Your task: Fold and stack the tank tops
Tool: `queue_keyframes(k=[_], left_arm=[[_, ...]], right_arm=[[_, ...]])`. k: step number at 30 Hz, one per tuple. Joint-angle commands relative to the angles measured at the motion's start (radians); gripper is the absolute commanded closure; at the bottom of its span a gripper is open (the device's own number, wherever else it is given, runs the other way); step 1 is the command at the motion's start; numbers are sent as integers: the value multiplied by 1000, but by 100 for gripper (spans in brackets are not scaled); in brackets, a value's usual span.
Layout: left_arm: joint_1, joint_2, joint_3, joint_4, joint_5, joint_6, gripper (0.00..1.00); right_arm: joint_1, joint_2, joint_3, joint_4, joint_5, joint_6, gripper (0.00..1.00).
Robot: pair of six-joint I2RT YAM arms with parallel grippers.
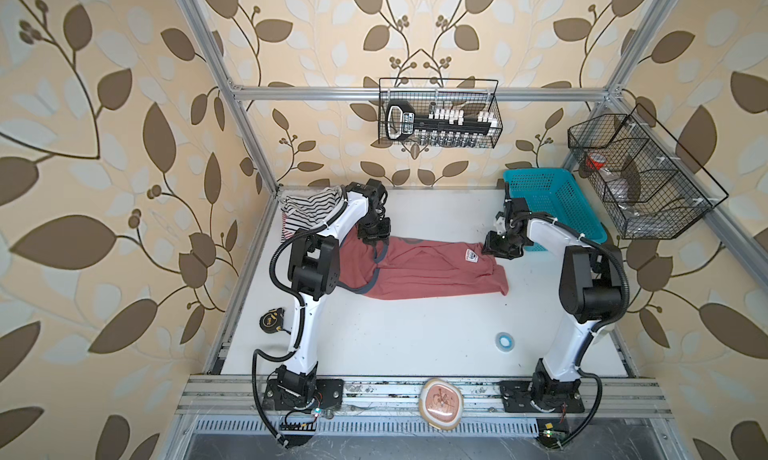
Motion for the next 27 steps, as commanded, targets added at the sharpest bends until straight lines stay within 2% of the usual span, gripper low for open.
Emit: queue_keyframes(k=[1,5,6,8,10,12,13,16,22,27], left_arm=[[17,22,7,-33,41,-17,56],[23,12,-45,23,85,-30,59],[25,9,-55,37,99,-34,63],[31,3,-76,69,127,-47,75],[39,2,-89,90,149,-55,85],[50,2,-98,99,161,-63,100],[56,-1,-105,105,162,-67,100],[81,-39,-144,145,154,-90,100],[157,-174,-271,347,180,-173,100],[175,-174,-243,413,243,-194,100]], right_arm=[[2,23,12,5,-71,-7,51],[0,22,-8,14,-97,-7,53],[0,22,-14,19,-102,-5,58],[-3,19,-22,28,-122,2,76],[-5,15,-27,32,-134,7,89],[-8,10,-27,34,-134,8,98],[-9,4,-27,34,-134,7,100],[-20,-14,-17,34,-122,10,100],[-59,-39,59,36,-100,14,100],[-72,0,190,16,-109,16,100]])
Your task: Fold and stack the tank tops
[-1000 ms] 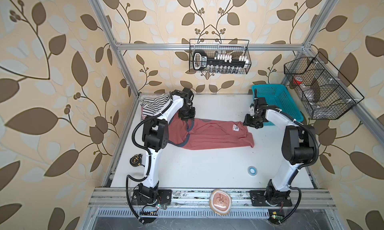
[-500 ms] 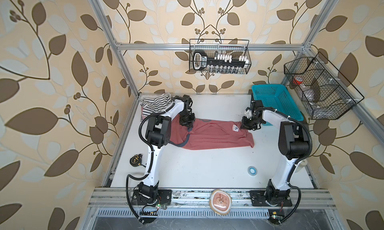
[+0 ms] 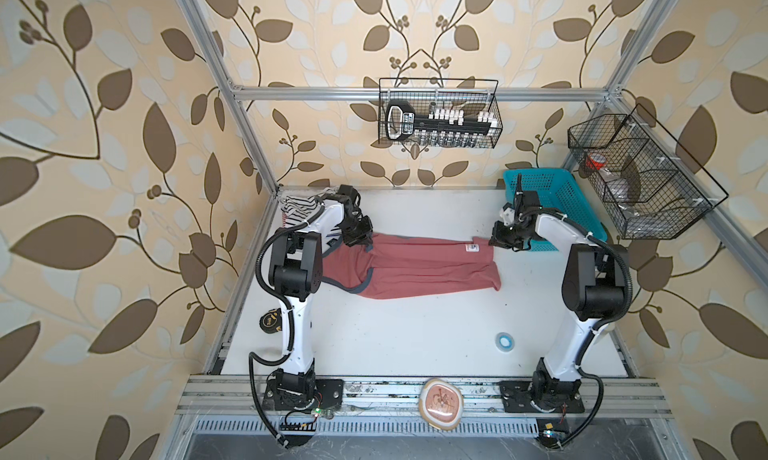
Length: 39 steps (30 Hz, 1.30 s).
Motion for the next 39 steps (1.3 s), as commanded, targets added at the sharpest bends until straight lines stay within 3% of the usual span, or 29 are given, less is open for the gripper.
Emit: queue_keyframes(k=[1,3,8,23,25,27,31,34,39], left_arm=[[8,-44,40,87,77,-40,100],[7,-30,57,106,119,-52,100],[8,-33,68,82,104,-30,100],[7,-58,-56,-2,71,23,100],[7,-69,-81,-22,56,32,87],[7,-73,-98,-36,43,32,58],[8,-87,-75,-45,36,15,50],[12,-107,2,-69,0,6,47],[23,-32,230,-160,-128,36,41]], right_arm=[[-4,12,102,-8,-6,-5,100],[-4,37,151,-18,-9,-3,100],[-7,85,221,-68,-13,-5,100],[-7,139,188,-153,-26,-53,100],[-7,143,182,-164,-15,-58,100],[-7,152,182,-176,-1,-62,86],[3,129,174,-178,62,-50,76],[27,70,168,-168,140,-37,59],[99,-1,161,-115,145,-15,56]])
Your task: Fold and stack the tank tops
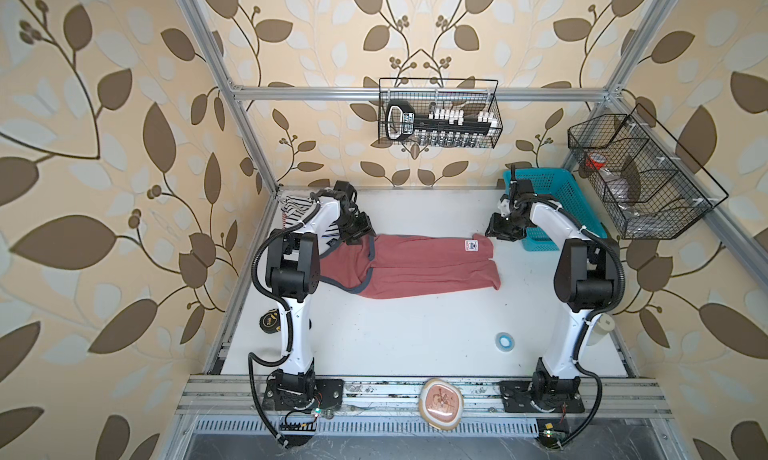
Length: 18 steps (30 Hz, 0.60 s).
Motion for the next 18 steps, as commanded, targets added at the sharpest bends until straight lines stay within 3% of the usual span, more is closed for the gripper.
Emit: queue_keyframes(k=[1,5,7,13,18], left_arm=[[16,14,194,-100,-125,44,42],[30,226,538,-298,-215,76,46],[36,296,628,-344,-215,89,46],[43,351,631,-316,-220,128,46],[58,403,642,-278,-252,117,45]], right_arm=[[65,-72,-16,49,2,14,57],[146,-17,-24,139,-138,52,58],[171,29,-17,160,-202,72,60],[217,120,-33,212,-273,98,61],[220,166,-39,207,-262,95,61]])
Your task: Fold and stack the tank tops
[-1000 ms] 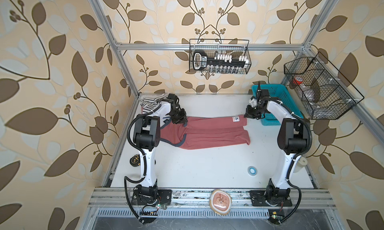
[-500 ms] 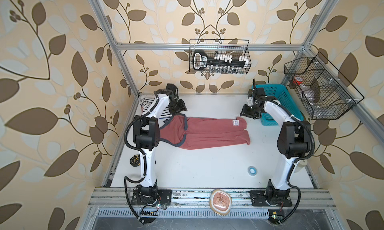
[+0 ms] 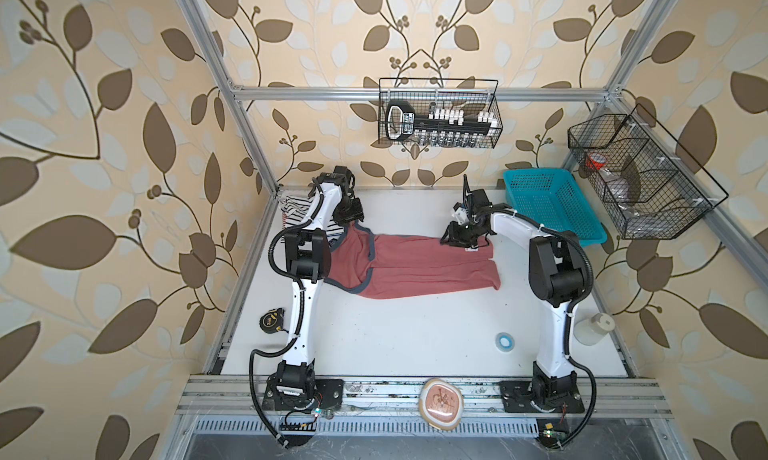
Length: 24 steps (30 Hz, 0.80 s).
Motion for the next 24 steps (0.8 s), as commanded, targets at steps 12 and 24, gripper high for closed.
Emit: queue_keyframes(k=[12,24], left_arm=[[22,8,7,237,-38,-88,47],[22,168,98,298,0,-168,50]], right_arm=[[4,29,-54,5,-4,-7,61],[6,56,-41,-13,14,-15,62]])
